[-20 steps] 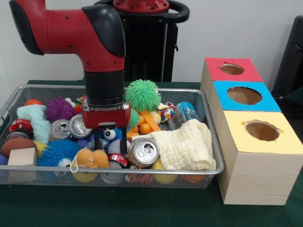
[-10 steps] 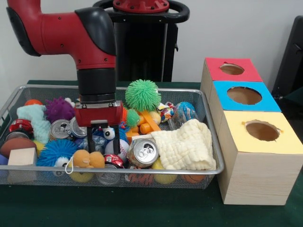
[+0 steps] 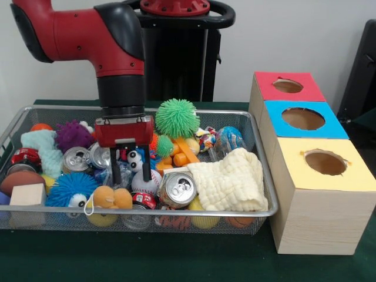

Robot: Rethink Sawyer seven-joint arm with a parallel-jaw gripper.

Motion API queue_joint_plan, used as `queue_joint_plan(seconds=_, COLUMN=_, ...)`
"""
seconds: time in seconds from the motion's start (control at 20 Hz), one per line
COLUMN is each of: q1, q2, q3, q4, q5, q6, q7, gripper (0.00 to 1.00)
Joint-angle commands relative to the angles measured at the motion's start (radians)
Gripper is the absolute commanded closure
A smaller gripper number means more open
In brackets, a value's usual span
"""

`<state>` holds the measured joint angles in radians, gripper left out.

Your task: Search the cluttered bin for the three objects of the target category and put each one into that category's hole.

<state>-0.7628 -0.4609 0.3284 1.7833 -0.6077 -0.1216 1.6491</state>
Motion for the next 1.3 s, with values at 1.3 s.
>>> queue_joint_plan(seconds=1.3, q1=-0.182, q2=0.031, q3=0.105, q4=0.110, q5=-0.161, q6=0.235, q7=-0.058, gripper=0.00)
